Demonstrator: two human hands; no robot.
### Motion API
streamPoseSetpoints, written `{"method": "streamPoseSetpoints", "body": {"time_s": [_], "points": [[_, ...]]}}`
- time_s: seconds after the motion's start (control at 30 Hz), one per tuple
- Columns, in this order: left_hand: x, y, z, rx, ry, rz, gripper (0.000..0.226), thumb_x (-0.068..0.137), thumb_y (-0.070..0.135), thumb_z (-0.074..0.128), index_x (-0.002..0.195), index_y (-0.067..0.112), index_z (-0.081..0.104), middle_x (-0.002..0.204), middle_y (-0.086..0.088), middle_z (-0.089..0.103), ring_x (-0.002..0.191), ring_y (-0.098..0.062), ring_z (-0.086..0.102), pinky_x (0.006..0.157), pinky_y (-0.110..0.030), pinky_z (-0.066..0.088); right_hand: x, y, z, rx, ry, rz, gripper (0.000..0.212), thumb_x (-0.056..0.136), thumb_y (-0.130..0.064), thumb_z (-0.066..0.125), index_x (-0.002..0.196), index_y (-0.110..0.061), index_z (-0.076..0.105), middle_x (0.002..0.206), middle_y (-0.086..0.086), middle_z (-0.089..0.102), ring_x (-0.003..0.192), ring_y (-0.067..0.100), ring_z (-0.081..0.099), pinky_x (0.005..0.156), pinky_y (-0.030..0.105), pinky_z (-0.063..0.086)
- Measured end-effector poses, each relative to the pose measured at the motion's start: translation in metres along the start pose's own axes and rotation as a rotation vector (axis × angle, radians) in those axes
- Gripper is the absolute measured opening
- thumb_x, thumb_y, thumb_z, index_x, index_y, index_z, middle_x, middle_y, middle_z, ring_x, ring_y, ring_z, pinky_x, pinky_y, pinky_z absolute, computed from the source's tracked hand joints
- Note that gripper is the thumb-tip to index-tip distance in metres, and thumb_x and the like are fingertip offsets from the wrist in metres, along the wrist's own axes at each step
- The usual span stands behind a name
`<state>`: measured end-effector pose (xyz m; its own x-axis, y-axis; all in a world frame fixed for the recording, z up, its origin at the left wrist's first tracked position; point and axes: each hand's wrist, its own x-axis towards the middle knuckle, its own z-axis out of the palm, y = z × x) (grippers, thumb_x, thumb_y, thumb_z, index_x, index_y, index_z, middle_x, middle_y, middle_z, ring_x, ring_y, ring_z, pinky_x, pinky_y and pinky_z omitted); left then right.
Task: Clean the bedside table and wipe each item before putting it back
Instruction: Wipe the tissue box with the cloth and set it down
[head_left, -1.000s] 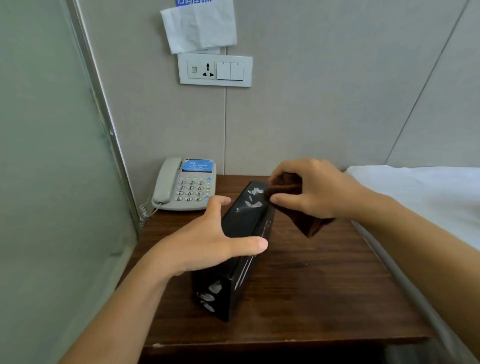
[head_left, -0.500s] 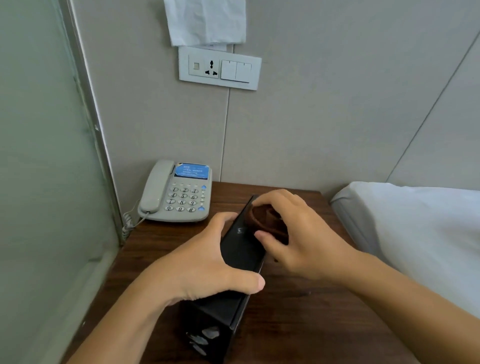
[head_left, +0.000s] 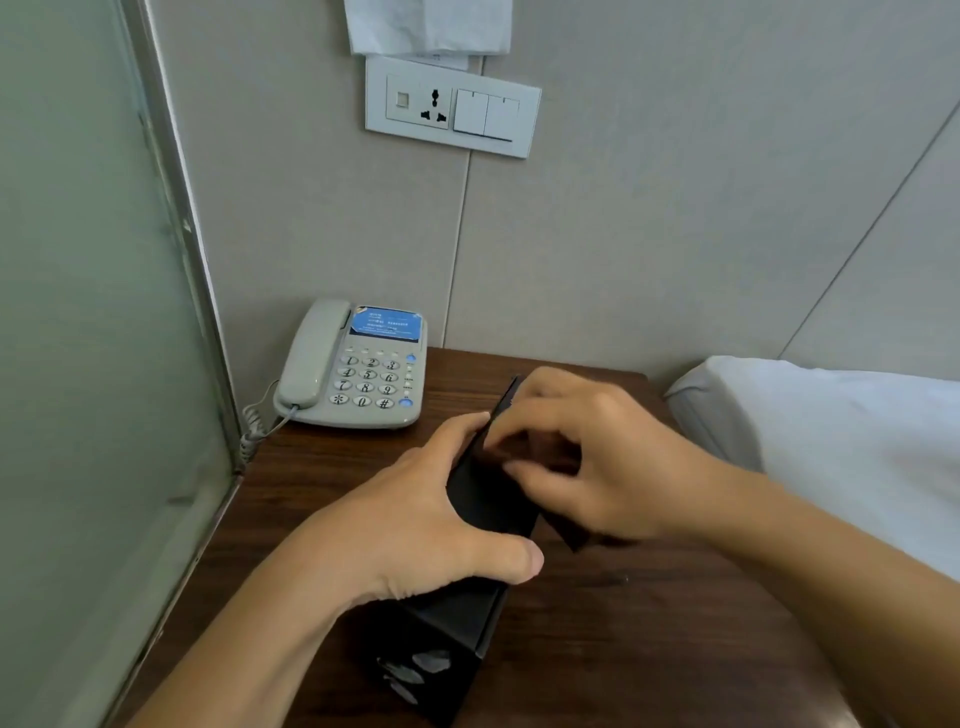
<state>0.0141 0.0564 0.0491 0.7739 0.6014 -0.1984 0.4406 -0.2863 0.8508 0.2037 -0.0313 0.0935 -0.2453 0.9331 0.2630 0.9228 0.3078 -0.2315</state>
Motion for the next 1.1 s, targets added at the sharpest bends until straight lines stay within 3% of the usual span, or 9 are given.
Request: {"method": "streamPoseSetpoints", "body": {"time_s": [0.13,0.3,0.47,0.63,0.73,0.83,1.0,1.1], "points": [[-0.003,0.003,-0.001,-0.019,-0.008,-0.018,0.11,0.045,0.063,0.089,0.134,0.074,0.024,0.125,0.023,0.058,0.106,-0.006,0.067,0.092,-0.036,0.058,0.023,0.032,-0.005,-0.127,0.115,0.229,0.02,0.091,-0.028,0.07,0.111,-0.029,0.072,0.096,-0.001,0.054,0.086,0.016,0.057,0.085,0.038,0.05],[-0.003,0.002,0.0,-0.018,-0.004,0.003,0.101,0.047,0.061,0.088,0.13,0.072,0.031,0.124,0.026,0.061,0.106,-0.001,0.066,0.096,-0.037,0.057,0.017,-0.011,0.003,-0.075,-0.032,0.062,0.019,0.09,-0.032,0.071,0.11,-0.031,0.07,0.09,-0.012,0.046,0.076,0.006,0.051,0.067,0.016,0.041],[-0.002,0.003,-0.001,-0.028,-0.014,-0.018,0.107,0.049,0.061,0.09,0.133,0.073,0.025,0.124,0.026,0.057,0.105,-0.003,0.066,0.093,-0.034,0.058,0.038,0.019,-0.008,-0.212,0.03,0.219,0.019,0.093,-0.035,0.067,0.11,-0.028,0.07,0.091,-0.009,0.045,0.086,0.018,0.059,0.071,0.027,0.044],[-0.001,0.001,0.0,-0.024,0.003,-0.004,0.089,0.052,0.052,0.092,0.123,0.062,0.04,0.111,0.023,0.067,0.096,0.004,0.068,0.092,-0.034,0.058,0.014,-0.027,0.003,-0.131,-0.073,0.035,0.019,0.086,-0.034,0.068,0.105,-0.032,0.068,0.088,-0.009,0.043,0.069,0.014,0.051,0.059,0.032,0.044],[-0.002,0.002,0.0,-0.019,-0.007,-0.018,0.096,0.056,0.052,0.093,0.131,0.063,0.033,0.115,0.024,0.064,0.098,0.002,0.067,0.091,-0.03,0.057,0.024,-0.005,-0.003,-0.16,-0.017,0.13,0.019,0.087,-0.035,0.067,0.106,-0.033,0.069,0.091,-0.008,0.048,0.077,0.018,0.057,0.068,0.038,0.05],[-0.002,0.002,0.0,-0.031,-0.009,-0.021,0.107,0.048,0.06,0.09,0.134,0.068,0.029,0.122,0.024,0.061,0.105,-0.002,0.067,0.094,-0.034,0.057,0.04,0.018,-0.008,-0.238,0.046,0.26,0.019,0.089,-0.035,0.066,0.108,-0.03,0.07,0.094,-0.005,0.049,0.09,0.026,0.062,0.076,0.04,0.052],[0.0,-0.001,0.001,-0.022,0.0,-0.026,0.091,0.045,0.059,0.089,0.121,0.066,0.039,0.12,0.02,0.064,0.105,-0.005,0.068,0.094,-0.038,0.058,0.017,-0.026,-0.002,-0.101,-0.1,0.063,0.016,0.084,-0.035,0.068,0.1,-0.035,0.068,0.088,-0.01,0.047,0.076,0.014,0.055,0.065,0.034,0.048],[0.002,-0.002,0.002,0.006,0.012,-0.047,0.103,0.041,0.066,0.089,0.128,0.071,0.033,0.126,0.018,0.061,0.113,-0.011,0.064,0.097,-0.04,0.055,0.024,0.004,-0.01,-0.153,-0.018,0.163,0.019,0.085,-0.035,0.067,0.104,-0.034,0.069,0.091,-0.008,0.049,0.085,0.023,0.061,0.074,0.039,0.052]]}}
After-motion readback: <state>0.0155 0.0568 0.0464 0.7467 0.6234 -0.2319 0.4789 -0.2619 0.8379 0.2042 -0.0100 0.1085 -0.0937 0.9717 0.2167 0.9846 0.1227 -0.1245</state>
